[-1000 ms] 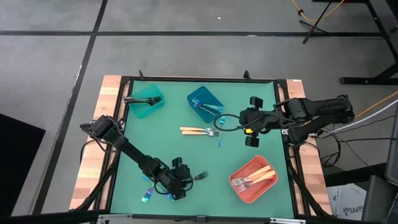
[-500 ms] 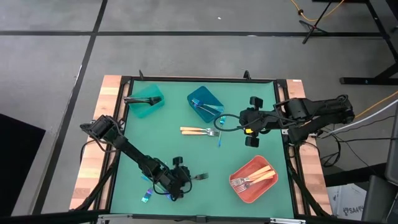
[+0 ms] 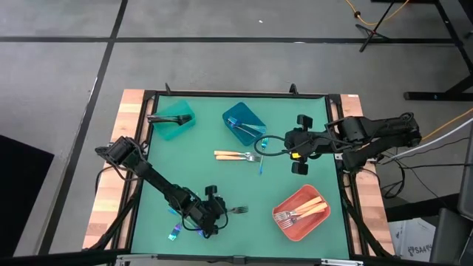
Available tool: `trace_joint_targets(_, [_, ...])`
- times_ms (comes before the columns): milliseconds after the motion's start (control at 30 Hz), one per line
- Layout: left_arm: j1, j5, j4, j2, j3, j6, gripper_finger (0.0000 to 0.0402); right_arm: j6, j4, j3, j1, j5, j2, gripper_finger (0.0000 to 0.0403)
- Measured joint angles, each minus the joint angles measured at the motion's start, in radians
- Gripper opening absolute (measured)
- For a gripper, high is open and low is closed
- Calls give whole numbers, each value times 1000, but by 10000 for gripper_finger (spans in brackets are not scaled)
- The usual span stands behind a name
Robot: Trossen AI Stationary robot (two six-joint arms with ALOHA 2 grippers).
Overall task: Sort silverware by color (type)
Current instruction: Put the black fork into the green bin
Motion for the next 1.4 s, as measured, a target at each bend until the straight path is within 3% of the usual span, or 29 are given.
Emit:
trace_joint_targets(800, [19, -98, 142, 6, -4, -55, 9, 6, -24, -20, 2, 48, -47, 154])
trace_joint_targets(1100, [76, -100, 202, -8, -3, -54, 9, 86, 158, -342, 0, 54, -263, 154])
trace_joint_targets(1400, [147, -44, 142, -128, -2, -46, 9, 240, 306, -593, 0, 53, -402, 154])
